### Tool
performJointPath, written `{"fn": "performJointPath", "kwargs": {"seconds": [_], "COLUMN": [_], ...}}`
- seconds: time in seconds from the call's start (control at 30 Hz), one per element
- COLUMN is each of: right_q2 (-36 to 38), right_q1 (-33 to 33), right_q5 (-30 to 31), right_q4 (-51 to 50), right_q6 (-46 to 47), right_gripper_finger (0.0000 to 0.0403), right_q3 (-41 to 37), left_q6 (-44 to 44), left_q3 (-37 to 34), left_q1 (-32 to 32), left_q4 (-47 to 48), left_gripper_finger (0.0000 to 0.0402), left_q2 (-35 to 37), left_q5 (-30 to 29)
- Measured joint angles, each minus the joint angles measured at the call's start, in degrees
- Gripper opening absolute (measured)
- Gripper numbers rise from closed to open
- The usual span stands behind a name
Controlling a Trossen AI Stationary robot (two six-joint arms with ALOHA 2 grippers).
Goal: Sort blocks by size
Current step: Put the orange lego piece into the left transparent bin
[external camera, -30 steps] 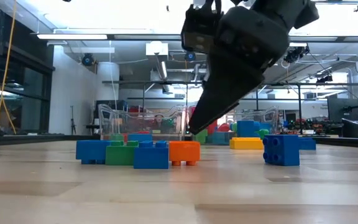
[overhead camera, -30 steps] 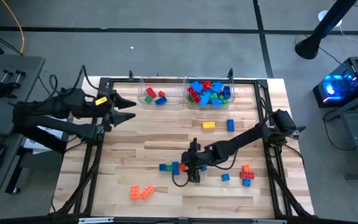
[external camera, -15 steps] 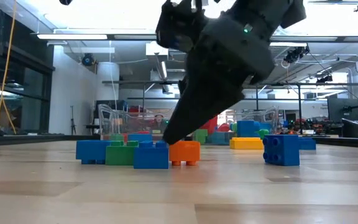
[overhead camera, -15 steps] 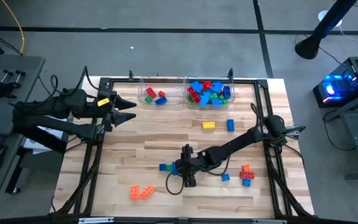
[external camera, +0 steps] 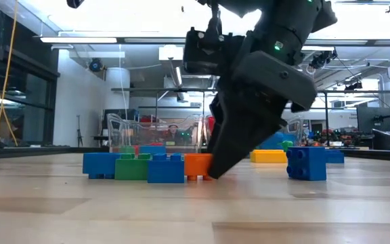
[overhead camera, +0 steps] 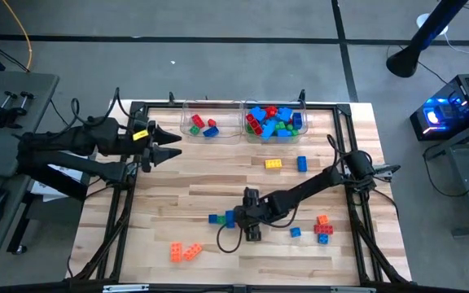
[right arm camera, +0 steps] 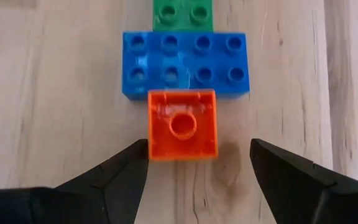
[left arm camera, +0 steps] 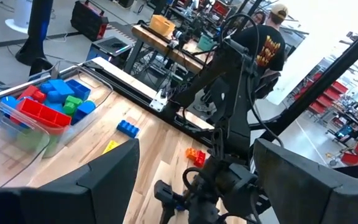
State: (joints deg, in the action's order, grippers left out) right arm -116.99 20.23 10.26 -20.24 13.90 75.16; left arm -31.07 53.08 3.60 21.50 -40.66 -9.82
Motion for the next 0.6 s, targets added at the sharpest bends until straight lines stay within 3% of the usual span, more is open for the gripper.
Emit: {"fn": "performJointPath", "kwargs": {"seconds": [0.3,0.6], "right_q2": [-1.1,-1.7], "right_q1": [0.0,-0.2], "right_q5": [-2.4,-1.3], "right_q4": [2.0,5.0], "right_q6": [-1.4,1.0], "right_gripper_finger": [0.0262,0.0151], "right_q3": [0.0,0.0], "left_q6": [-0.1,0.0], "left_q3": [0.0,0.0], "left_q1": [0.0,0.0], "left_q4": [-1.5,-2.1], "left_gripper_finger": [0.0298,0.0298], "left_q2": [-2.5,-3.8], "left_q5": [0.0,0.0]}}
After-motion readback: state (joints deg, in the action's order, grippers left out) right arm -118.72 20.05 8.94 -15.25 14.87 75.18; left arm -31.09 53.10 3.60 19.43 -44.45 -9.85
